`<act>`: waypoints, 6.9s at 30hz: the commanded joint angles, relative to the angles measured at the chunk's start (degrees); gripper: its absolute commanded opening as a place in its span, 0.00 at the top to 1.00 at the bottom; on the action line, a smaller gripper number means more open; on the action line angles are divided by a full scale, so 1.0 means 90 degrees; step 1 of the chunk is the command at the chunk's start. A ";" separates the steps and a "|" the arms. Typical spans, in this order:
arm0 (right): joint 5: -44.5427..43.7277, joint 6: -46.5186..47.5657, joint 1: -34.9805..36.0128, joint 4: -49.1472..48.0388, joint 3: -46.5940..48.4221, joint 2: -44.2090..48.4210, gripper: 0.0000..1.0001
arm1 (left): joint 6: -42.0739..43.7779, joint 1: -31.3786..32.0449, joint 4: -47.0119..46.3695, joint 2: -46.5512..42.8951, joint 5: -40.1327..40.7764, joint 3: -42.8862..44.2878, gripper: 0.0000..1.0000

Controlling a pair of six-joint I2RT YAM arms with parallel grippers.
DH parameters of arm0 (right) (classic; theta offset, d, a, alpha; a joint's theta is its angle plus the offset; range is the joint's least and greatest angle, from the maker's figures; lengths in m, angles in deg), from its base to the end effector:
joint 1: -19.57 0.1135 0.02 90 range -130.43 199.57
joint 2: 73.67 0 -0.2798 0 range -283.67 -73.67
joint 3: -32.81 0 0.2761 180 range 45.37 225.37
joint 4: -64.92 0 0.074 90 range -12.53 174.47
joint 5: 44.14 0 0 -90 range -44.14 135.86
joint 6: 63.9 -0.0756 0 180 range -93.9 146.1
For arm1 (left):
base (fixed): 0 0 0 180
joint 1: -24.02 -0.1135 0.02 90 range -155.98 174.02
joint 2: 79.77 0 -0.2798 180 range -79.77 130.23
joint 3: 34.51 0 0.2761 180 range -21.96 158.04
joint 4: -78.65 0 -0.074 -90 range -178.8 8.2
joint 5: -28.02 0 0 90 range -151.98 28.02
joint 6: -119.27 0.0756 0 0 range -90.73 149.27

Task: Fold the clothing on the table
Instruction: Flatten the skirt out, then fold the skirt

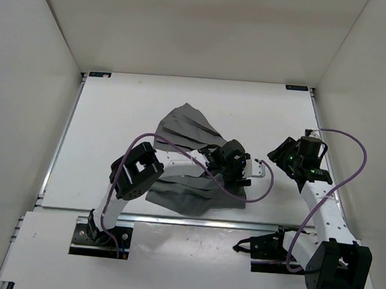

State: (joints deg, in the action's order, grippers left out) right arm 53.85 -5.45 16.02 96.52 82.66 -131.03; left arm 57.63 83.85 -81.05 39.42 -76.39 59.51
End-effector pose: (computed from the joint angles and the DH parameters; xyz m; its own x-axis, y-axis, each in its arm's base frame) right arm 0.2585 -0.0055 0.2191 -0.5608 0.5539 -0.6154 0.2900 0.8275 0.4807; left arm 0.2398 -0.4500 0.1354 0.1241 0.7019 -0.7014 0.9842 0.0028 0.1770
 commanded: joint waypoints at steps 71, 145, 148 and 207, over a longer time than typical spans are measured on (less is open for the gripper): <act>0.0997 0.1503 0.3920 0.1126 0.0954 -0.3743 0.96 | -0.3571 -0.2703 0.1698 -0.9201 -0.2725 -0.5068 1.00; 0.2033 0.0470 0.1224 -0.0200 0.0193 -0.2249 0.39 | -0.7515 -0.5194 0.0831 -0.7573 0.0459 -0.6473 0.33; 0.1789 0.0186 0.1409 -0.0641 0.0104 -0.2522 0.40 | -0.7740 -0.5047 0.0255 -0.6870 0.0479 -0.6591 0.33; 0.2548 0.0732 0.0405 0.2807 0.0847 0.1015 1.00 | -0.8054 -0.5037 0.1563 -0.8187 0.0157 -0.4844 1.00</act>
State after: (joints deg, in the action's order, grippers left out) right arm 78.07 -0.56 22.12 128.71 90.77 -116.63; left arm -16.79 40.68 -57.86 -40.31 -75.37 15.91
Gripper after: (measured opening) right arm 0.056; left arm 0.009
